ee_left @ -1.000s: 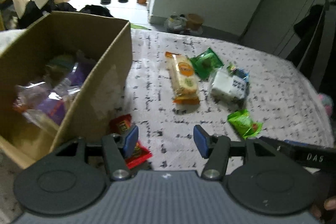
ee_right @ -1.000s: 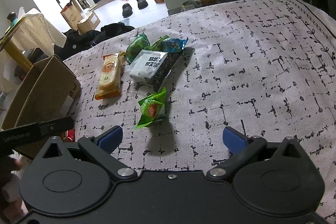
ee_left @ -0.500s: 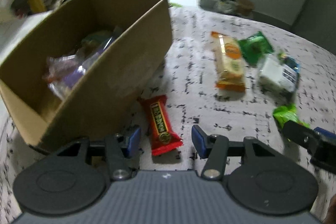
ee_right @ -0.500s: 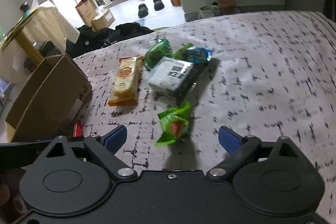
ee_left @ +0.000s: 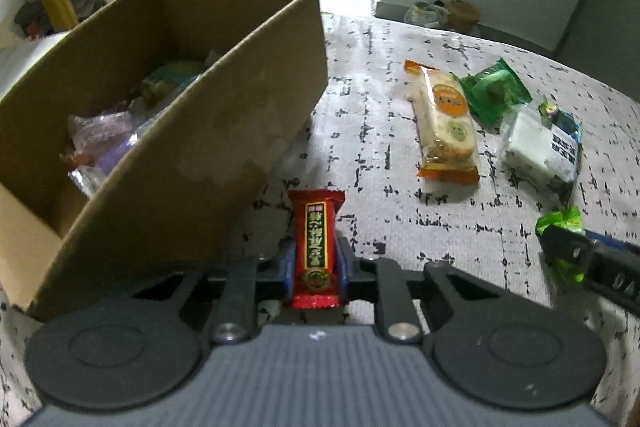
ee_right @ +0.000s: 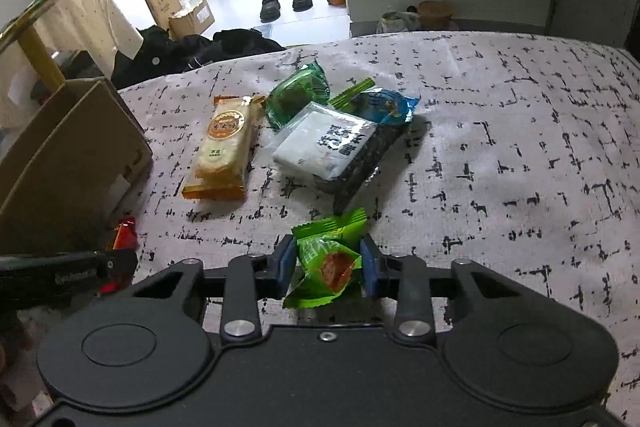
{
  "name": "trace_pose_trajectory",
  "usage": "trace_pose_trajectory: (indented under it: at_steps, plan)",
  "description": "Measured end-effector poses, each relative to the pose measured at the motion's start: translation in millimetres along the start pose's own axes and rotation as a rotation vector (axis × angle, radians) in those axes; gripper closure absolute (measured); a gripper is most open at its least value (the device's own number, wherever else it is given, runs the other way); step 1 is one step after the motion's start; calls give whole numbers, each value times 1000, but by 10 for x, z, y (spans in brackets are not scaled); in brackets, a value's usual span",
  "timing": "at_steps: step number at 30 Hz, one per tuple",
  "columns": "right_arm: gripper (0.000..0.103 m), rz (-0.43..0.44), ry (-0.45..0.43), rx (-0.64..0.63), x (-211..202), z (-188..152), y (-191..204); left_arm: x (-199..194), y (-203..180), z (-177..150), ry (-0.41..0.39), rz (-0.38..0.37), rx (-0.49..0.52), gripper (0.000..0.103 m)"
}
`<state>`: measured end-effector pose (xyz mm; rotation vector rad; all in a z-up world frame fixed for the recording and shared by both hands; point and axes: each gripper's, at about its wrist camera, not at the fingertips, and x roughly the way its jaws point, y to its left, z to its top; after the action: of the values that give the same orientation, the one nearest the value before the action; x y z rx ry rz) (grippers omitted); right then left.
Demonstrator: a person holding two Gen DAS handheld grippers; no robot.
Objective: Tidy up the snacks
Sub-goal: 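Grasp the red candy bar with the left gripper while the right grasps the green-wrapped cake, then carry the red candy bar and green-wrapped cake over the cardboard box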
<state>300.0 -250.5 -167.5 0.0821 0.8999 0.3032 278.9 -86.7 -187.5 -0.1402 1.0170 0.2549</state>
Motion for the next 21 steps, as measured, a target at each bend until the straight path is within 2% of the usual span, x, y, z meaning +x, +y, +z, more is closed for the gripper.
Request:
trace_pose_trajectory:
  at_steps: [1, 11, 21]
  plan:
    - [75, 8, -1, 6, -26, -9, -7, -4, 3, -3, -5, -10, 4, 84]
    - [76, 31, -36, 19, -269, -40, 152, -222, 35, 29, -62, -106, 32, 84]
    - [76, 58, -110, 9, -528, 147, 489, -607, 102, 113, -199, -190, 89, 84]
